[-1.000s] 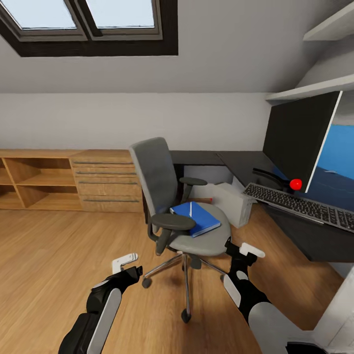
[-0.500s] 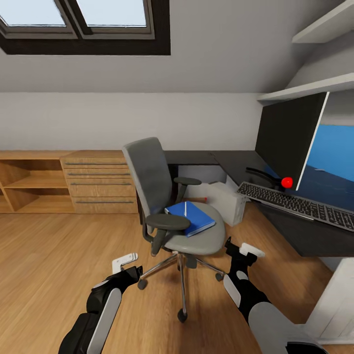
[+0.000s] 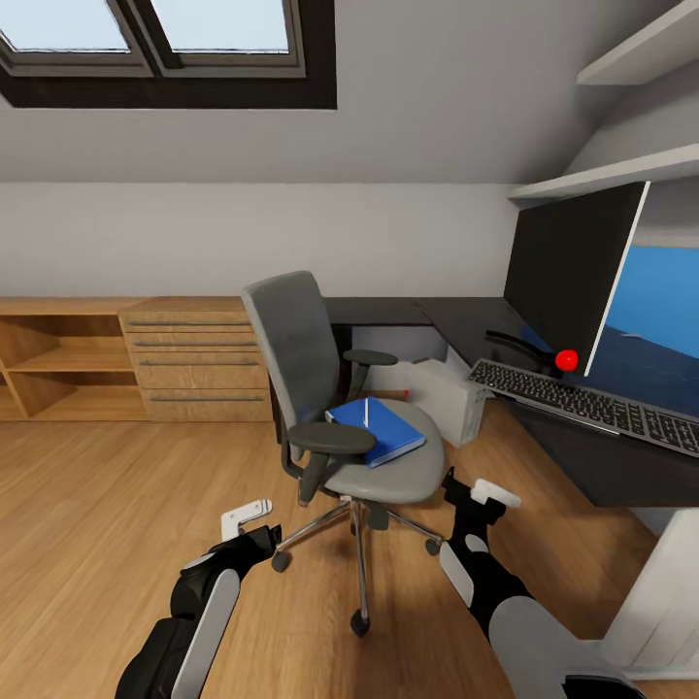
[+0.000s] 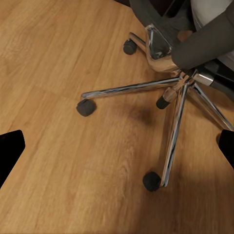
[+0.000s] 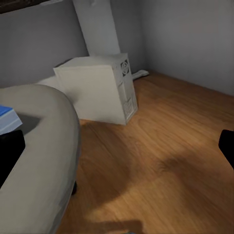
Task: In the bedroom, organize the workspace by keeping the computer under the desk, ensuring the monitor is on the desk, placing the keyboard on the desk next to the monitor, placing the mouse on the desk next to the keyboard, moving the folder from the swivel chair onto the desk next to the mouse, stacking the notebook on top of the folder with the pen on top of the notebook, and positioning the swivel chair next to the desk.
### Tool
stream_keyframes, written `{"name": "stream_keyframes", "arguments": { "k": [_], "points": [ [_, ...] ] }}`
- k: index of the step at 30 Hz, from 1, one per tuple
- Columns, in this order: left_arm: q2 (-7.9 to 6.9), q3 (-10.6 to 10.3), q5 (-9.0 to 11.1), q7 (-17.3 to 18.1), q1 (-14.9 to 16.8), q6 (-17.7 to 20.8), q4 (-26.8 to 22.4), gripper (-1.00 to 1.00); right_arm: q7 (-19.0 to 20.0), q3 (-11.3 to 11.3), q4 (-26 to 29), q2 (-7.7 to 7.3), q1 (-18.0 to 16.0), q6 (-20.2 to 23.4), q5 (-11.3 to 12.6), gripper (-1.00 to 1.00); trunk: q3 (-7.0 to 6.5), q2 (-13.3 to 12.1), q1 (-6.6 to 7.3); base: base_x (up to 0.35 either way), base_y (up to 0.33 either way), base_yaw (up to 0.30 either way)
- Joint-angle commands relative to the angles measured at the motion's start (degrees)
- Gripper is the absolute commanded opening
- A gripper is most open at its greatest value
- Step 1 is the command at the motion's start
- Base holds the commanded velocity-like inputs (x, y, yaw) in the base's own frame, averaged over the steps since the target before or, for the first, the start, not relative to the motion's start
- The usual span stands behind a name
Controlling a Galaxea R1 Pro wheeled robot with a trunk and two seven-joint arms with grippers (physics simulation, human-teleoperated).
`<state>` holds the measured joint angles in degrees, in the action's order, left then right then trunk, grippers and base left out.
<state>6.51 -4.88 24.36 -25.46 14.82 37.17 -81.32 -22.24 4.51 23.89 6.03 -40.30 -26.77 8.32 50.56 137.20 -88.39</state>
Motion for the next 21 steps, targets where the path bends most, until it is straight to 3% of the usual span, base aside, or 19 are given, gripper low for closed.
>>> {"name": "stream_keyframes", "arguments": {
  "k": [1, 8, 12, 15, 16, 17, 20, 21],
  "points": [
    [0.01, -0.1, 0.6, -0.6, 0.0, 0.1, -0.1, 1.00, 0.4, 0.1, -0.1, -0.06, 0.0, -0.4, 0.3, 1.00, 0.06, 0.0, 0.01, 0.000, 0.000, 0.000],
    [0.07, -0.3, 0.6, -0.6, 0.0, -0.1, -0.1, 1.00, 1.4, 0.2, -0.3, -0.32, 0.0, 0.2, 0.4, 1.00, 0.06, 0.0, 0.01, 0.000, 0.000, 0.000],
    [0.08, -0.4, 0.5, -0.6, 0.0, -0.1, -0.1, 1.00, 6.6, 0.9, -0.4, -1.43, 0.0, 3.3, 3.1, 1.00, 0.06, 0.0, 0.01, 0.000, 0.000, 0.000],
    [0.08, -0.4, 0.5, -0.5, 0.0, -0.2, -0.1, 1.00, 10.4, 1.1, -0.3, -2.38, 0.0, 7.3, 7.0, 1.00, 0.06, 0.0, 0.01, 0.000, 0.000, 0.000],
    [0.07, -0.3, 0.5, -0.5, 0.0, -0.2, -0.1, 1.00, 12.2, 1.2, -0.2, -3.07, 0.0, 9.3, 9.5, 1.00, 0.06, 0.0, 0.01, 0.000, 0.000, 0.000],
    [0.04, -0.3, 0.5, -0.5, 0.0, -0.2, -0.1, 1.00, 14.7, 1.2, -0.2, -4.39, 0.0, 12.1, 13.6, 1.00, 0.06, 0.0, 0.01, 0.000, 0.000, 0.000],
    [0.06, -0.3, 0.5, -0.5, 0.0, -0.2, -0.1, 1.00, 17.1, 1.3, -0.1, -6.31, 0.0, 15.9, 19.8, 1.00, 0.06, 0.0, 0.01, 0.000, 0.000, 0.000],
    [0.07, -0.3, 0.5, -0.5, 0.0, -0.2, -0.1, 1.00, 17.9, 1.3, 0.0, -7.15, 0.0, 18.1, 23.0, 1.00, 0.06, 0.0, 0.01, 0.000, 0.000, 0.000]
  ]
}}
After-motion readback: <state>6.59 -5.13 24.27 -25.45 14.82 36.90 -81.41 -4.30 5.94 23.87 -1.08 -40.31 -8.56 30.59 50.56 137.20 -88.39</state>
